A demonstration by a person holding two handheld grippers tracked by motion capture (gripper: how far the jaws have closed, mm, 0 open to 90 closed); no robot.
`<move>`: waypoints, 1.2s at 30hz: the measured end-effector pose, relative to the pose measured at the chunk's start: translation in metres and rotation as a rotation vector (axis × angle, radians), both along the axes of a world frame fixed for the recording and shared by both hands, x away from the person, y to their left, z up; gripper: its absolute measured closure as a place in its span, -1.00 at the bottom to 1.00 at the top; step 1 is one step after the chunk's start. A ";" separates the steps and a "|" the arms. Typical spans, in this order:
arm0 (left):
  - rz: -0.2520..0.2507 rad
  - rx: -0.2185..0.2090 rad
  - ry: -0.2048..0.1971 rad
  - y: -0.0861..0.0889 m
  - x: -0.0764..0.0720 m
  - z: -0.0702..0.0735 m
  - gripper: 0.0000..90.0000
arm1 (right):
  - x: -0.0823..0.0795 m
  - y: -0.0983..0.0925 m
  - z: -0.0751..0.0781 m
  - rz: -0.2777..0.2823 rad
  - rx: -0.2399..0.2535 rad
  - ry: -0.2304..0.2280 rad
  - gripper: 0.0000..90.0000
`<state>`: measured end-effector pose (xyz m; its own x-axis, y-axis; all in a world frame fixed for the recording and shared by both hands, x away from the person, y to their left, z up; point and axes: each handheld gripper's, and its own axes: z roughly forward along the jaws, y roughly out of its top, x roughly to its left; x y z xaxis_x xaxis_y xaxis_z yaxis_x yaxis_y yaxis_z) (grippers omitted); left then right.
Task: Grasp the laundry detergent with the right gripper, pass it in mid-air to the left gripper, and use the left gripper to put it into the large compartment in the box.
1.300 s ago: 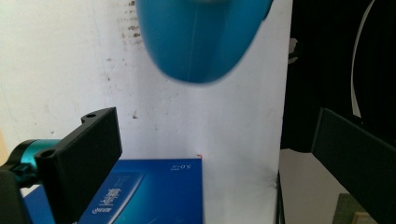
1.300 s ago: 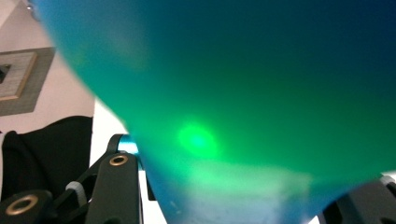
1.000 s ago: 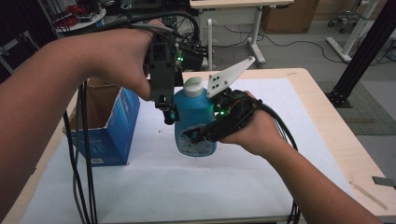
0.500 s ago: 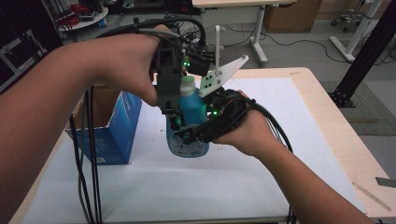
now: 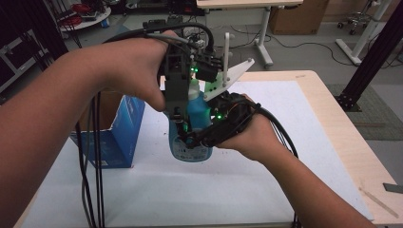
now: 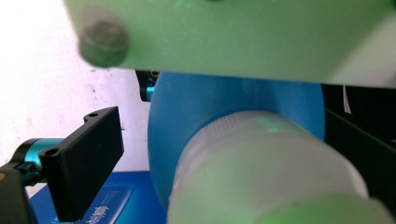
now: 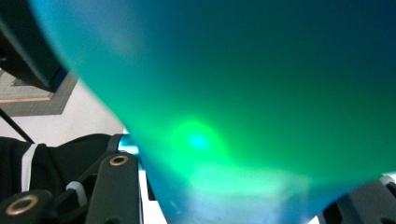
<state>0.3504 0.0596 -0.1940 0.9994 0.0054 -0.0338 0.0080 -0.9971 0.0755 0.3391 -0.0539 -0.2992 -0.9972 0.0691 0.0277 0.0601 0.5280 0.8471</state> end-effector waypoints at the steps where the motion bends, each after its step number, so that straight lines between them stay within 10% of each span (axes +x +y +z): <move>1: 0.001 0.003 -0.004 0.000 0.001 0.000 -0.94 | 0.000 0.000 0.000 -0.006 -0.004 -0.001 0.03; 36: 0.009 0.010 0.014 -0.003 0.007 -0.003 -0.43 | 0.004 0.000 -0.002 -0.003 -0.002 0.003 0.03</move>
